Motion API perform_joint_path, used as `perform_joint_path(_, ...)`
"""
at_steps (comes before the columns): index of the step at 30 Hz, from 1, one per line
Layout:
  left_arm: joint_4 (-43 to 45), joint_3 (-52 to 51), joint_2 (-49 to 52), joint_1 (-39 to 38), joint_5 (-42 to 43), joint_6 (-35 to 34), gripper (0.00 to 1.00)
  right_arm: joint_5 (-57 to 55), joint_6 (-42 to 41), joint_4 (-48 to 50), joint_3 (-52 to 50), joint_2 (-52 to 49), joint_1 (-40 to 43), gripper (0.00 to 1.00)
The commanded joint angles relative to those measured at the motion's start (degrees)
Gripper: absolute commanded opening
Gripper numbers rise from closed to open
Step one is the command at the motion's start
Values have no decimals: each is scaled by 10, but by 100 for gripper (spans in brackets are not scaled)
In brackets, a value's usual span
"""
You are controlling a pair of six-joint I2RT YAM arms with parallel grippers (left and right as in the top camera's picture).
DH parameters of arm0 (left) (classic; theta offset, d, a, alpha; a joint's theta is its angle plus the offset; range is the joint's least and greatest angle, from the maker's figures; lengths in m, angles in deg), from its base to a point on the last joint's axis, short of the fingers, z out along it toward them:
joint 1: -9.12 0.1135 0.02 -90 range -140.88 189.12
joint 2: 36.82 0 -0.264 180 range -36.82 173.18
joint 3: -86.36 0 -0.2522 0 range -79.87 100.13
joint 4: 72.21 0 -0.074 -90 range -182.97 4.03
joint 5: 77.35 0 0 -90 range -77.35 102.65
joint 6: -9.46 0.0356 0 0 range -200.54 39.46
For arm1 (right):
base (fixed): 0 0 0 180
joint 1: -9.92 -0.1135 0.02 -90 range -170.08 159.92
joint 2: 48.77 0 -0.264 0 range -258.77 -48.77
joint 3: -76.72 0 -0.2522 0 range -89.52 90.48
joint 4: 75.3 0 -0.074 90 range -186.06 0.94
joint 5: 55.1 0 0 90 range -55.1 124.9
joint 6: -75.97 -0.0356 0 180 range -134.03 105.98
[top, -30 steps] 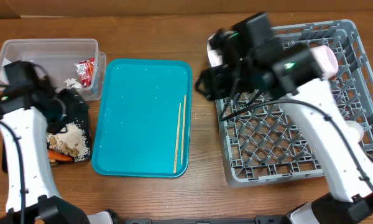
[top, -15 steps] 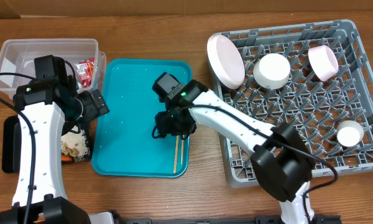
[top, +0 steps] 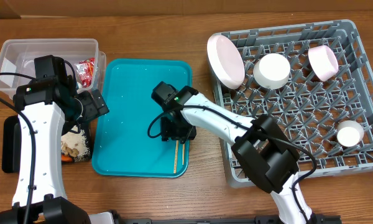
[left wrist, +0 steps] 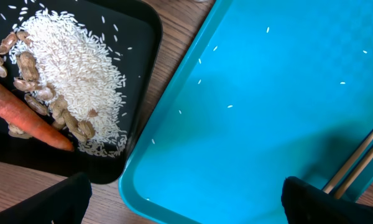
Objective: Sort waste into correct bins and load items into the dishwasher
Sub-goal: 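Reach the right gripper to the chopsticks on the teal tray and grasp, then carry the chopstick right and place it in the rack's left side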
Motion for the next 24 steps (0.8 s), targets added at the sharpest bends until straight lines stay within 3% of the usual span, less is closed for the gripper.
perform_joint_path(1,0,2,5,-1,-6,9,100,-10,-5,2,-4,-34,-7,41)
perform_joint_path(5,0,2,5,-1,-6,9,100,-16,-16,3,-4,-34,-7,16)
perform_joint_path(9,0,2,5,-1,-6,9,100,-23,-16,0,-4,-34,-7,4)
perform_joint_path(18,1,2,5,-1,-6,9,100,-39,-13,-35,16,-19,0,4)
perform_joint_path(24,1,2,5,-1,-6,9,100,-40,86,-146,100,97,52,4)
